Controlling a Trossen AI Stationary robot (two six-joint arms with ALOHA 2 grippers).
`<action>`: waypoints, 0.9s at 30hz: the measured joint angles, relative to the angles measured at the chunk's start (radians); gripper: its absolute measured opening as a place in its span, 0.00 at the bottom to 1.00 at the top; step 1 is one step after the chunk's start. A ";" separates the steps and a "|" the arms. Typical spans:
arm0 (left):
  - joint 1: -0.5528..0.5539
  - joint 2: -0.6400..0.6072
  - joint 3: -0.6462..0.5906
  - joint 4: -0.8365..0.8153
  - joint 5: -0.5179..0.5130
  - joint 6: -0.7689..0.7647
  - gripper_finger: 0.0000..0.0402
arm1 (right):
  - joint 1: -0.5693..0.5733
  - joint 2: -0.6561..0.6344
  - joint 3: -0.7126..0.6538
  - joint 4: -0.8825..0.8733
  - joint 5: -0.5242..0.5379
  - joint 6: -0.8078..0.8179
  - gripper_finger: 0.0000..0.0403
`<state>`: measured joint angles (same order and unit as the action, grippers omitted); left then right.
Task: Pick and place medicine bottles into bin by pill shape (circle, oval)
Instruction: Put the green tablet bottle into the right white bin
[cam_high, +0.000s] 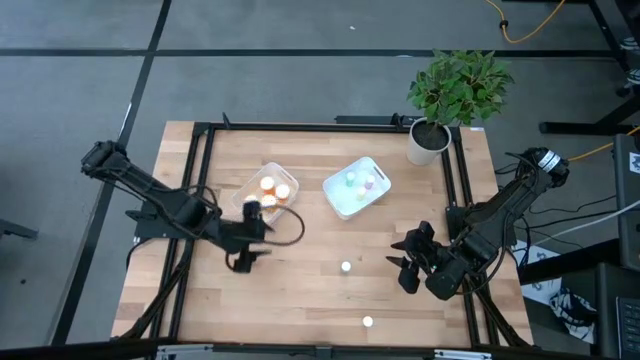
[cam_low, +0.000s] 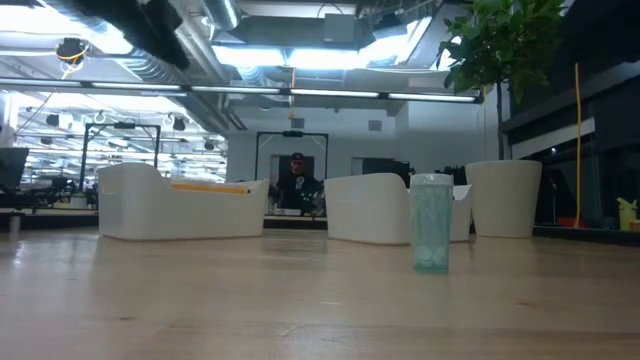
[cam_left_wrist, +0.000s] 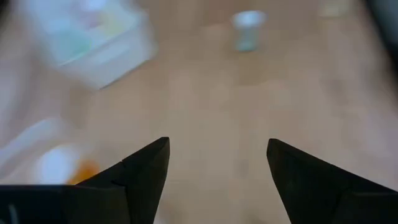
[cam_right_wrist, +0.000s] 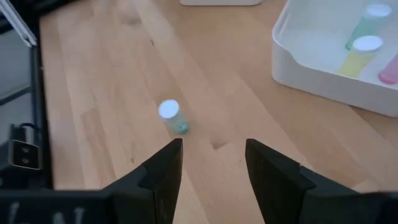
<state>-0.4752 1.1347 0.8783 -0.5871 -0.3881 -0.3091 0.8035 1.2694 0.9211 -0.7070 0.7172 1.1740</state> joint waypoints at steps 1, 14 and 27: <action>0.003 -0.017 -0.001 -0.037 -0.038 -0.028 0.66 | 0.000 0.000 0.000 0.010 0.000 0.000 0.44; 0.118 -0.523 -0.523 0.575 -0.018 0.155 0.66 | -0.002 0.005 0.000 0.030 -0.006 -0.004 0.44; 0.283 -1.069 -0.661 0.367 0.118 0.110 0.66 | -0.041 0.005 0.000 0.030 -0.015 -0.118 0.44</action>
<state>-0.1917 0.0657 0.2169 -0.2203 -0.2702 -0.1992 0.7624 1.2739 0.9215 -0.6773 0.7018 1.0563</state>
